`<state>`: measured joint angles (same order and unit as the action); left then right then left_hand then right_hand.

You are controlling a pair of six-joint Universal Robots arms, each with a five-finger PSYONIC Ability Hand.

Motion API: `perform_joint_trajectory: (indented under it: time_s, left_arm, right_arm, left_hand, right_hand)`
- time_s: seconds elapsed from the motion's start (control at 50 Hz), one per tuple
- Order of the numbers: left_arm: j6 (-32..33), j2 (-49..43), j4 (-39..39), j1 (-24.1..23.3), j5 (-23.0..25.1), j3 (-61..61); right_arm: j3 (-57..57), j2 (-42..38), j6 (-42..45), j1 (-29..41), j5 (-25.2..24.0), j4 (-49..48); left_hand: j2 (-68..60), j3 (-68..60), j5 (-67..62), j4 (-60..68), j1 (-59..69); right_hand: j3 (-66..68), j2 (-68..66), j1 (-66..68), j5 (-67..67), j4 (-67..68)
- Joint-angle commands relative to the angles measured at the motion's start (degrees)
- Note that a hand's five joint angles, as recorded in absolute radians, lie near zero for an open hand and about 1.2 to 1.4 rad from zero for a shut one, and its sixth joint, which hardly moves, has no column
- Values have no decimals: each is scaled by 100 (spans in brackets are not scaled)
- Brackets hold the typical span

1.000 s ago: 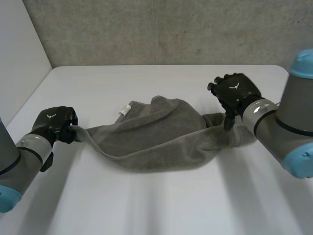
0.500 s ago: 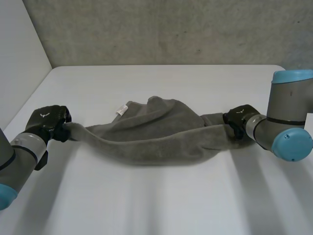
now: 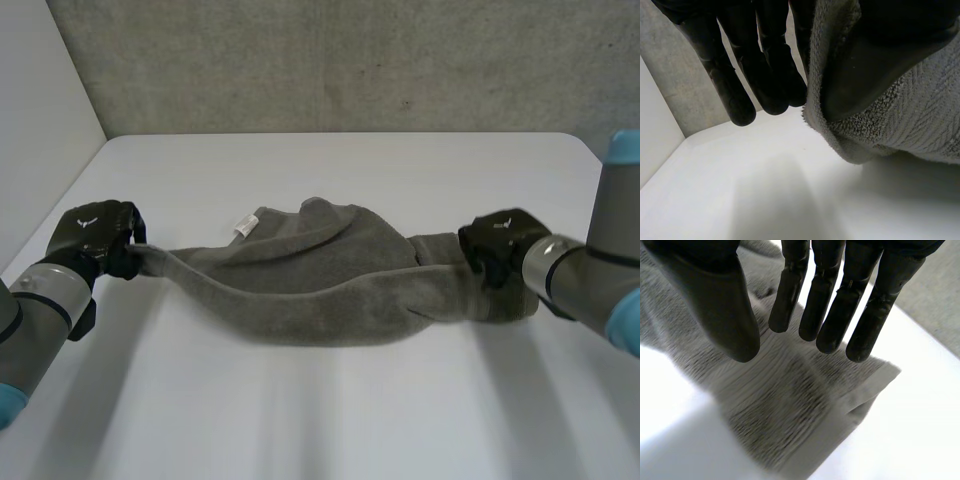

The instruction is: Fold the towel.

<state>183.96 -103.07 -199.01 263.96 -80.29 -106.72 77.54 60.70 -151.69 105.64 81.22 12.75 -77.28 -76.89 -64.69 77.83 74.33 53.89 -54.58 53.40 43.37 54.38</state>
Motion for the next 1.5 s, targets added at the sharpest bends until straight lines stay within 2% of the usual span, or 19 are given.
perform_joint_trajectory:
  time_s: [0.02,0.2,0.24,0.34,0.56,0.64,0.88,1.06,1.28,1.34,1.38,1.4,1.44,1.46,1.48,1.5]
  left_arm:
    - [-18,-47,-7,-11,-4,-59]
    - [-35,-82,-7,-11,-4,-59]
    - [-36,-82,-7,-2,-4,-59]
    - [-44,-91,-33,-2,-4,-68]
    - [-44,-73,-156,-29,-4,-217]
    - [-44,-82,-165,-107,-4,-226]
    - [-44,-82,-165,-125,-4,-244]
    - [-44,-82,-165,-117,5,-244]
    - [-44,-91,-174,-117,5,-253]
    - [-36,-91,-174,-108,5,-253]
    - [-36,-91,-174,-108,5,-253]
    - [-36,-91,-174,-108,5,-253]
    - [-36,-100,-174,-108,5,-253]
    - [-36,-100,-174,-108,5,-253]
    - [-36,-91,-174,-108,5,-253]
    - [-36,-91,-174,-108,5,-253]
  right_arm:
    - [814,-119,69,-43,-1,-711]
    - [1070,-49,16,-184,51,-993]
    - [1192,30,-19,-341,60,-1194]
    - [1438,319,-255,-430,69,-1704]
    - [1746,882,-1160,-588,51,-2285]
    - [1782,891,-1214,-579,34,-2338]
    - [1536,198,-1135,-553,8,-2356]
    - [1439,-31,-1100,-579,-1,-2356]
    - [1448,-155,-933,-579,25,-2356]
    - [1439,-190,-942,-579,8,-2347]
    - [1456,-190,-950,-579,-19,-2321]
    - [1456,-190,-950,-579,-19,-2321]
    - [1456,-155,-959,-579,-28,-2286]
    - [1456,-155,-959,-579,-28,-2285]
    - [1465,-102,-959,-588,-10,-2277]
    - [1465,-102,-959,-588,-10,-2277]
  left_hand:
    - [-272,-311,-531,217,567]
    - [-272,-311,-531,217,567]
    - [-272,-311,-531,217,567]
    - [-272,-311,-531,217,567]
    - [-272,-311,-531,217,567]
    - [-272,-311,-531,217,567]
    - [-272,-311,-531,217,567]
    - [-272,-311,-531,217,567]
    - [-272,-311,-531,217,567]
    - [-272,-311,-531,217,567]
    - [-272,-311,-531,217,567]
    - [-272,-311,-531,217,567]
    - [-272,-311,-531,217,567]
    - [-272,-311,-531,217,567]
    - [-272,-311,-531,217,567]
    - [-272,-311,-531,217,567]
  right_hand:
    - [-124,193,-75,-72,-173]
    - [-1639,1708,-1590,-1587,-1688]
    - [-2443,2512,-2394,-2391,-2492]
    - [-2698,2767,-2649,-2646,-2747]
    - [-2698,2767,-2650,-2647,-2747]
    - [-2833,2902,-2784,-2781,-2882]
    - [-2716,2785,-2667,-2664,-2765]
    - [-2463,2532,-2415,-2412,-2512]
    - [-1925,1994,-1876,-1873,-1974]
    - [-1403,1472,-1355,-1352,-1452]
    - [-282,351,-233,-230,-331]
    - [-276,345,-228,-225,-325]
    - [1530,-1461,1579,1582,1481]
    - [1540,-1471,1589,1592,1491]
    - [2406,-2337,2455,2458,2357]
    - [2415,-2346,2464,2467,2366]
